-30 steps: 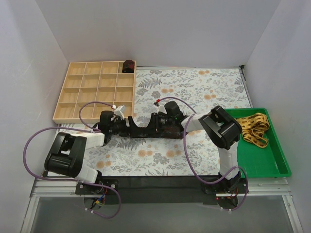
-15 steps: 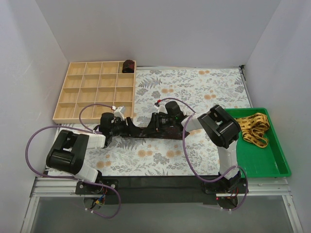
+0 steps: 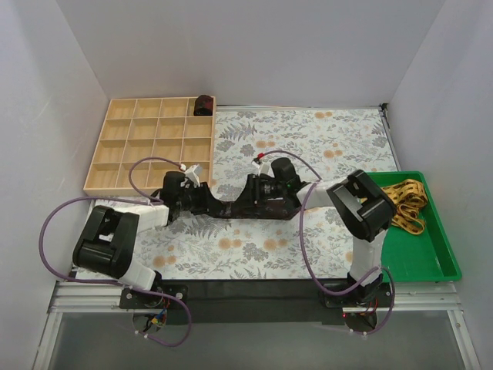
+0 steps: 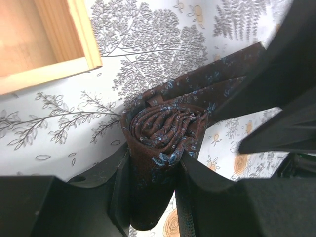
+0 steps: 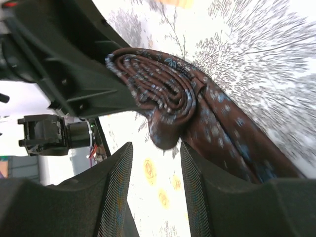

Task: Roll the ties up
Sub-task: Roll the tie

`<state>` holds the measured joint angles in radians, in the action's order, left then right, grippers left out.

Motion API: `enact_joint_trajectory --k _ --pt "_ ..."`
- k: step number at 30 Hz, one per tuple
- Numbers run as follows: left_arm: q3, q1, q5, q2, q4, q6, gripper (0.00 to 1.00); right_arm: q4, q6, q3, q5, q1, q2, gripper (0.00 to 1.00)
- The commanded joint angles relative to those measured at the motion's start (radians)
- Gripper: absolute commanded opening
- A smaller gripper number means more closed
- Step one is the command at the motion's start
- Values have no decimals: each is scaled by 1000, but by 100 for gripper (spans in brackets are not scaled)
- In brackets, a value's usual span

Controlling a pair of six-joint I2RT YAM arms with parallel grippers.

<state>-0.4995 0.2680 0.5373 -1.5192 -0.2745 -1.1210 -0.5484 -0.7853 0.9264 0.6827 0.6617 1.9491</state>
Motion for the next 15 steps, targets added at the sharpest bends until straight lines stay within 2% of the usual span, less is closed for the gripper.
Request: enact_joint_trajectory --k 1,6,8,13,15 --pt "-85 5 -157 50 335 81 0 16 104 -34 -44 -59 -116 43" --pt "-187 5 -321 76 613 168 0 252 332 -37 -215 -76 -205 43" --pt "-240 8 -377 74 684 191 0 327 369 -38 -289 -76 -225 43" --pt "-339 10 -583 68 879 253 0 384 439 -58 -376 -76 -249 43" --pt "-372 11 -615 68 925 259 0 390 448 -60 -402 -76 -245 43"
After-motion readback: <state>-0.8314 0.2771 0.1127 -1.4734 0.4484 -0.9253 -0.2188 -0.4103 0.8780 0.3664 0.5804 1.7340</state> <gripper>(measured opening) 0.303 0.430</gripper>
